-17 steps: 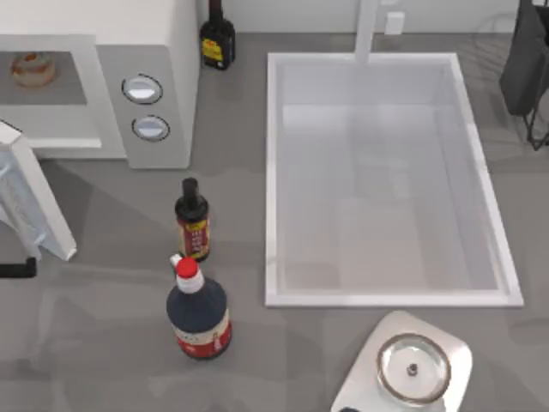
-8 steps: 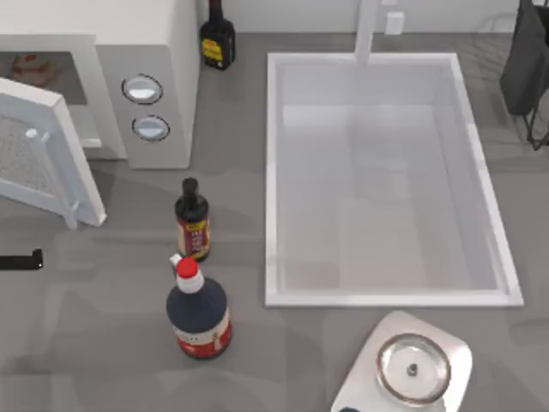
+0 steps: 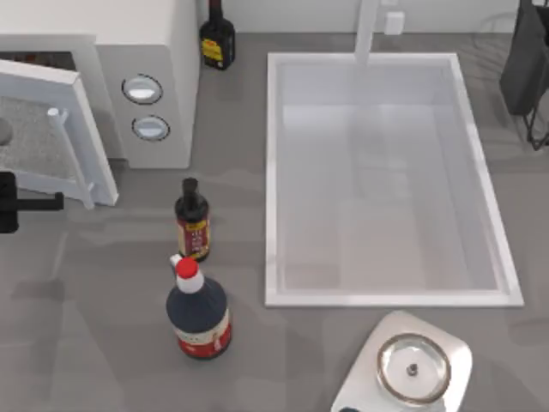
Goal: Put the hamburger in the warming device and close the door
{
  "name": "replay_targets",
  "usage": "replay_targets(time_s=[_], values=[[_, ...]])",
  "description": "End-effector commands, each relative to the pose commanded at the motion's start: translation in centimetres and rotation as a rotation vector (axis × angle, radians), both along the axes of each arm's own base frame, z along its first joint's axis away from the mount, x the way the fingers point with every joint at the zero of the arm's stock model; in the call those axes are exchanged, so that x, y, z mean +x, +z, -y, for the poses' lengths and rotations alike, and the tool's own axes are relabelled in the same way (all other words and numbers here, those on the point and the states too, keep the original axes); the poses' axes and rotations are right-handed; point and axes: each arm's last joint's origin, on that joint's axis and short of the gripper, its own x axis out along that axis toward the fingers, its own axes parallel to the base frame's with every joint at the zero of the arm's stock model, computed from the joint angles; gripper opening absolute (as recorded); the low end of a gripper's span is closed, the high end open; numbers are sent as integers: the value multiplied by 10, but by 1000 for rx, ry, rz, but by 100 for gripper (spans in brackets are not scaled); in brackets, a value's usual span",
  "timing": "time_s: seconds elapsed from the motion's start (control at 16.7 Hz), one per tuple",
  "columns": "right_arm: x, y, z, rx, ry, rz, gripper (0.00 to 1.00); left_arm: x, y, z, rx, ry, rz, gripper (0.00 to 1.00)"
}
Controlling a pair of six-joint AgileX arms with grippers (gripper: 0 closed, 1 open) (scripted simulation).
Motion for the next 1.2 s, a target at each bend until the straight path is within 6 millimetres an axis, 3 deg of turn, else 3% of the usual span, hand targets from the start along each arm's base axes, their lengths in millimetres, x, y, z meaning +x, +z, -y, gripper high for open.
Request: replay_targets(time_s=[0.18, 0.48, 1.02, 1.2], values=[[0, 0, 0, 0, 0, 0, 100, 14, 0, 1, 2, 2, 20, 0], [0, 0, 0, 0, 0, 0, 100, 17, 0, -1, 2, 9, 17, 0], [0, 0, 0, 0, 0, 0, 100, 103, -8, 1, 1, 5, 16, 0], [0, 0, 0, 0, 0, 0, 100, 113, -10, 1, 1, 6, 19, 0]])
